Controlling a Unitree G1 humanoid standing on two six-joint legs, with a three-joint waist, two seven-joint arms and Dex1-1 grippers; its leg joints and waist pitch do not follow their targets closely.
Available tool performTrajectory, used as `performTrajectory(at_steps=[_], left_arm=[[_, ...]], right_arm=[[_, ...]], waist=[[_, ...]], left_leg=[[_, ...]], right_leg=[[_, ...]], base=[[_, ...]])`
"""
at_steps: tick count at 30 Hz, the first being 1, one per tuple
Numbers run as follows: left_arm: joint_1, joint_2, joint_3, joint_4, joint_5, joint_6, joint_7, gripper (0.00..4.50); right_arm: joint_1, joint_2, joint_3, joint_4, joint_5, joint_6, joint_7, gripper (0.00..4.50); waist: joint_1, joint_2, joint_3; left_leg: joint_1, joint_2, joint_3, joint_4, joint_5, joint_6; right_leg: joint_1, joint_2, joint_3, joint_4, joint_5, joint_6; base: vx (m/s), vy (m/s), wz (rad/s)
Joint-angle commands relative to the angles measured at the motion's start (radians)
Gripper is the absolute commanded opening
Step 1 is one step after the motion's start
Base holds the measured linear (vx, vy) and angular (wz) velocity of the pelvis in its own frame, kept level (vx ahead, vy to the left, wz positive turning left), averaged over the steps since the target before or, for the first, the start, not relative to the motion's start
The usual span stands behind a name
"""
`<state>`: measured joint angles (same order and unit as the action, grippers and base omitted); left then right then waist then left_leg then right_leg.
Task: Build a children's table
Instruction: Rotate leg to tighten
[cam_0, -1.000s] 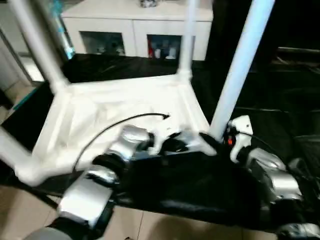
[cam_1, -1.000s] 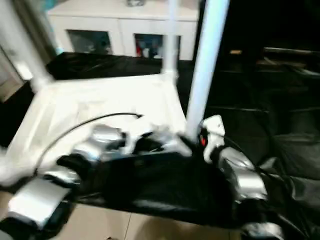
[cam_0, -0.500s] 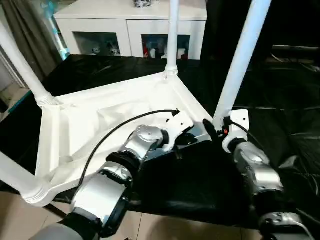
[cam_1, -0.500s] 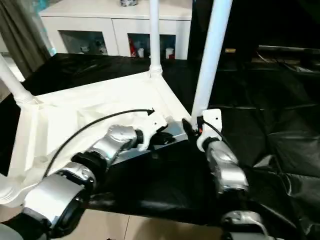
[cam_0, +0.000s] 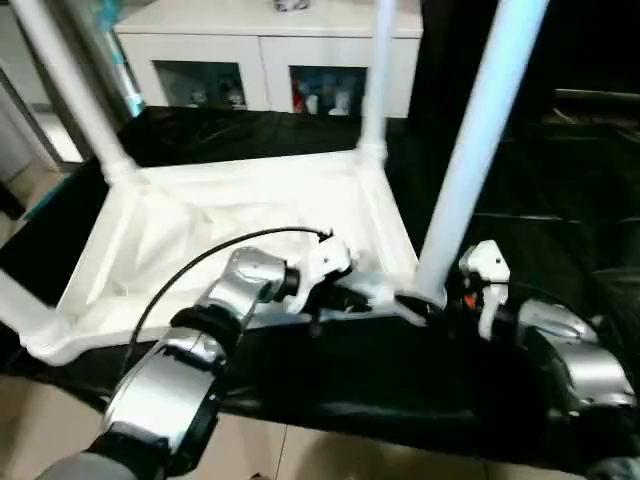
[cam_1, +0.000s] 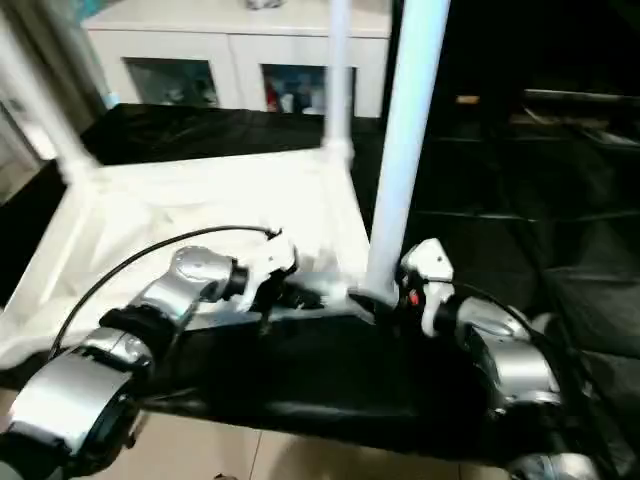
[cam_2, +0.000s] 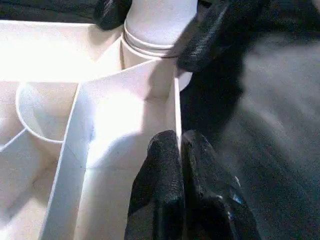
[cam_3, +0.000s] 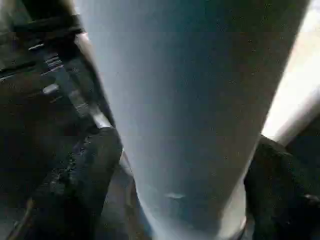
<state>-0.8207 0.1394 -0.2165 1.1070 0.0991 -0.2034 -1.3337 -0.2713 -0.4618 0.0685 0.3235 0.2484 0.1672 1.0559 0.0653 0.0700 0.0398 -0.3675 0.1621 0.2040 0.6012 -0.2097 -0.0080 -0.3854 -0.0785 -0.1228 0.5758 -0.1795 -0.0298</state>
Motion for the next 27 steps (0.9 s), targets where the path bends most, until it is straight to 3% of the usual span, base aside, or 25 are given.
performTrajectory(at_steps=[1, 9, 15, 19, 21, 22, 23, 27], left_arm=[[0.001, 0.001, -0.019, -0.03, -0.018, -0.008, -0.064, 0.0], [0.018, 0.025, -0.02, -0.053, -0.018, 0.004, -0.105, 0.0], [0.015, 0.004, -0.017, -0.051, -0.009, 0.006, -0.022, 0.0], [-0.025, -0.041, -0.001, 0.01, 0.028, 0.017, 0.209, 0.0], [-0.054, -0.084, 0.019, 0.043, 0.034, 0.044, 0.354, 0.0], [-0.06, -0.095, 0.022, 0.048, 0.035, 0.049, 0.387, 0.0], [-0.078, -0.134, 0.03, 0.063, 0.036, 0.071, 0.482, 0.0], [-0.091, -0.171, 0.038, 0.074, 0.032, 0.086, 0.557, 0.0]], right_arm=[[0.011, -0.004, 0.029, -0.017, 0.013, 0.022, 0.038, 3.74], [0.023, 0.002, 0.04, -0.048, 0.034, 0.067, 0.077, 2.95], [0.034, 0.042, 0.046, -0.05, 0.036, 0.077, 0.018, 2.62], [-0.003, 0.135, 0.003, 0.084, -0.067, 0.018, -0.261, 2.55], [-0.037, 0.2, -0.046, 0.172, -0.102, 0.019, -0.466, 2.54], [-0.045, 0.213, -0.057, 0.187, -0.107, 0.02, -0.512, 2.54], [-0.069, 0.25, -0.085, 0.233, -0.119, 0.024, -0.637, 2.54], [-0.092, 0.279, -0.11, 0.272, -0.125, 0.027, -0.738, 2.53]], waist=[[0.004, -0.02, -0.057], [0.014, -0.023, -0.057], [0.02, -0.025, -0.055], [0.006, -0.026, -0.045], [-0.01, -0.026, -0.04], [-0.022, -0.02, -0.039], [-0.029, -0.022, -0.04], [-0.042, -0.018, -0.044]], left_leg=[[0.007, 0.095, -0.043, -0.071, -0.153, 0.138], [0.009, 0.095, -0.043, -0.071, -0.143, 0.109], [0.01, 0.094, -0.043, -0.072, -0.146, 0.102], [0.022, 0.086, -0.046, -0.078, -0.229, 0.044], [0.028, 0.084, -0.053, -0.084, -0.271, 0.009], [0.029, 0.081, -0.055, -0.084, -0.296, 0.001], [0.029, 0.083, -0.058, -0.086, -0.307, 0.004], [0.026, 0.081, -0.054, -0.085, -0.295, 0.027]], right_leg=[[0.049, -0.109, 0.071, -0.068, -0.194, -0.206], [0.048, -0.111, 0.071, -0.067, -0.206, -0.202], [0.044, -0.111, 0.072, -0.071, -0.238, -0.187], [0.035, -0.112, 0.069, -0.095, -0.406, -0.146], [0.033, -0.111, 0.064, -0.105, -0.487, -0.127], [0.033, -0.109, 0.061, -0.114, -0.518, -0.113], [0.036, -0.11, 0.061, -0.116, -0.517, -0.107], [0.039, -0.109, 0.066, -0.113, -0.435, -0.132]], base=[[0.0, 0.0, 0.0], [0.0, 0.0, 0.0], [0.0, 0.0, 0.0], [0.0, 0.0, 0.0], [0.0, 0.0, 0.0], [0.0, 0.0, 0.0], [0.0, 0.0, 0.0], [0.0, 0.0, 0.0]])
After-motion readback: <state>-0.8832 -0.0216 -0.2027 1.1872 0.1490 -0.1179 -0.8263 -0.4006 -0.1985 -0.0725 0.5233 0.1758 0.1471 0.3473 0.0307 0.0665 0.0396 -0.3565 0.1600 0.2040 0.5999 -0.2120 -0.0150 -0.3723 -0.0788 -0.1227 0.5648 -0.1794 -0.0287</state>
